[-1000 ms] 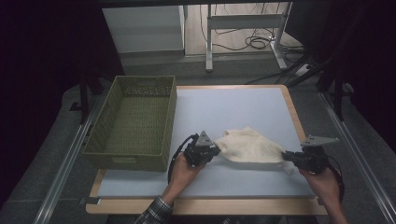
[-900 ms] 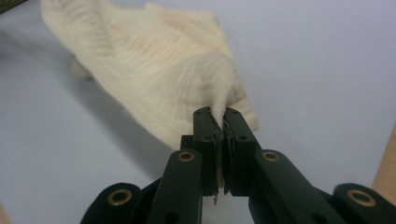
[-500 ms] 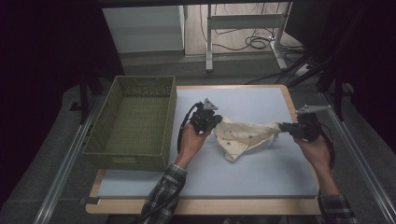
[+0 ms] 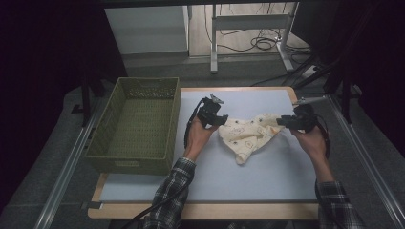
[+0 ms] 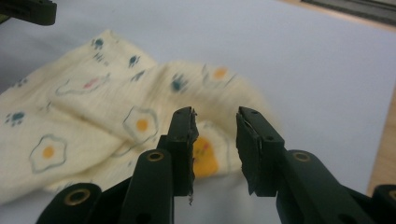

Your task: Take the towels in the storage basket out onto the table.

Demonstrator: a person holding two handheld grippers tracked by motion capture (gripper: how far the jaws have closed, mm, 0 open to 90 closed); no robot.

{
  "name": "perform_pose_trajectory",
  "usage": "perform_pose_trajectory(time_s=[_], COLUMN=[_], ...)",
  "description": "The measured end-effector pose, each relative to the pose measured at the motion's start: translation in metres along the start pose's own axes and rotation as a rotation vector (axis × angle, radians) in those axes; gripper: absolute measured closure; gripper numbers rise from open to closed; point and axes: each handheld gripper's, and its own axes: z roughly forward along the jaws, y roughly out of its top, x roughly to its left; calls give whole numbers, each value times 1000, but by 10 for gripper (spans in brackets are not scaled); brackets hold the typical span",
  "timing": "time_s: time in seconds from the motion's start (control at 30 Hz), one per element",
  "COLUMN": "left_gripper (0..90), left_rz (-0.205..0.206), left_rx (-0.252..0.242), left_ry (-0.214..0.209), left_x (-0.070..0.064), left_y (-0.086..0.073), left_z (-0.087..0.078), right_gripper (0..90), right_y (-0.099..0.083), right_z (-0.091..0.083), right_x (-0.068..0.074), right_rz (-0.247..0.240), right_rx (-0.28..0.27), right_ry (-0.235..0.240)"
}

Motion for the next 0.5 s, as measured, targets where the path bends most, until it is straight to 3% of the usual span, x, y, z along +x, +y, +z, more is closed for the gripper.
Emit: perform_pose_trajectory(time_s=[0.07,0.27,0.33,0.5], left_gripper=[451,403,388,313], left_rz=[1,29,35,67], left_rx=[-16,-30,-42,-55], left_ry=[-15,-119,-161,-211], left_x=[-6,-29,-36,-53], left_y=[-8,-32,-40,-53], left_z=[-5,-19,-23,-27], right_gripper=[668,668,668,655], right_y=[-9,-33,-38,-41], right_z=[-2,-8,-9,-4], right_x=[5,25,34,54], right_rz=[0,-19,-35,-66], right_rx=[5,9,7,-8], right_ry=[25,110,133,185])
